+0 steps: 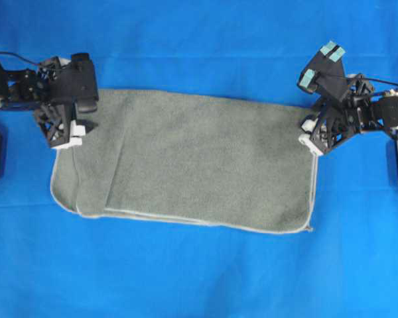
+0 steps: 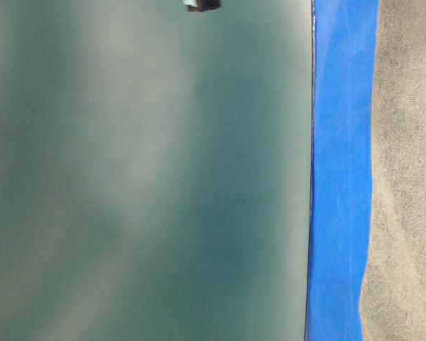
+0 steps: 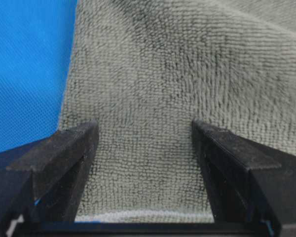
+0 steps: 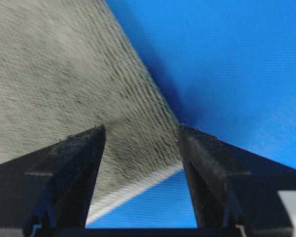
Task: Fold a large towel.
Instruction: 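Move both grippers to the far corners of the towel and grasp, then lift the towel and rotate it, left gripper swinging toward the near side, then lay the towel lengthwise on the table and open both grippers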
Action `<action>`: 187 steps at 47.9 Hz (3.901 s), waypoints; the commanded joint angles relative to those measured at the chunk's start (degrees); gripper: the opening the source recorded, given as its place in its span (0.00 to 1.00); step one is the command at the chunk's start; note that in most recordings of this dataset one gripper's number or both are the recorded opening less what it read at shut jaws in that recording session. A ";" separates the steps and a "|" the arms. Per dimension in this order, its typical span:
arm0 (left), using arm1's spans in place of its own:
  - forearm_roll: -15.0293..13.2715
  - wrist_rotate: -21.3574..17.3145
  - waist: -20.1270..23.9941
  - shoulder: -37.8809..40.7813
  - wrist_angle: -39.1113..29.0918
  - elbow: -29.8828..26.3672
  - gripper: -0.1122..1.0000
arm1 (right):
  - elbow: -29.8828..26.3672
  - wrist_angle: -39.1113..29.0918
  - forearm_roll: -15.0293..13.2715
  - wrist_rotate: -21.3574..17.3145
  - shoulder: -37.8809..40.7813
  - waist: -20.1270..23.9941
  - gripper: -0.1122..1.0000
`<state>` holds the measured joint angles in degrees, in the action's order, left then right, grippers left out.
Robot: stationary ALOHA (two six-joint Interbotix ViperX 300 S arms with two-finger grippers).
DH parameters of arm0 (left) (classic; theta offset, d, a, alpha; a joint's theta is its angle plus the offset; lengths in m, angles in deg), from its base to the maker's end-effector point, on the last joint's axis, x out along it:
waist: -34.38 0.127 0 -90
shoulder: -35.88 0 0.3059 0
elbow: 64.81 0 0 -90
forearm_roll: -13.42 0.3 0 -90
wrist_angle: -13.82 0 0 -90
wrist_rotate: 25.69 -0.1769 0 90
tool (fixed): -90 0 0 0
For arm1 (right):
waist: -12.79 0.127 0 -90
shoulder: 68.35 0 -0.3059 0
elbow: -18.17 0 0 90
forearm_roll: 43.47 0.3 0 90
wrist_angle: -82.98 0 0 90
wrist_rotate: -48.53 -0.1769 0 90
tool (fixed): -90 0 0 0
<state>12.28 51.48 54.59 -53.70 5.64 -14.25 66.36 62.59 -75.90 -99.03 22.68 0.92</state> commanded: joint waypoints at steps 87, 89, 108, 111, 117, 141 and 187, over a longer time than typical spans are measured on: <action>-0.53 6.59 -14.24 -36.47 -32.70 -15.38 0.12 | -13.45 -23.47 -5.19 0.00 -33.40 14.85 0.12; -0.53 7.21 -16.44 -35.51 -30.76 -15.64 0.12 | -13.71 -23.91 -5.63 0.18 -33.31 12.22 0.12; -0.53 8.09 -32.17 -21.88 -9.76 -21.09 0.12 | -16.88 -11.25 -14.33 0.88 -30.15 -11.60 0.12; -0.44 7.91 -33.40 -19.25 -7.56 -22.59 0.12 | -17.58 -7.82 -14.94 0.88 -28.56 -14.68 0.12; -0.35 7.73 -35.33 -13.27 -4.31 -26.72 0.12 | -19.42 -0.44 -15.12 0.79 -24.26 -20.13 0.12; -0.18 7.47 -37.00 6.77 -2.29 -47.37 0.12 | -29.71 9.67 -15.38 1.05 -8.79 -23.03 0.12; -1.93 17.05 -35.95 38.14 11.95 -76.03 0.12 | -16.79 -0.88 -16.00 1.05 -15.56 -22.94 0.12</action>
<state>10.43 66.16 19.96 -12.48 15.84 -92.65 52.03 59.95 -91.72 -97.89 4.22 -21.66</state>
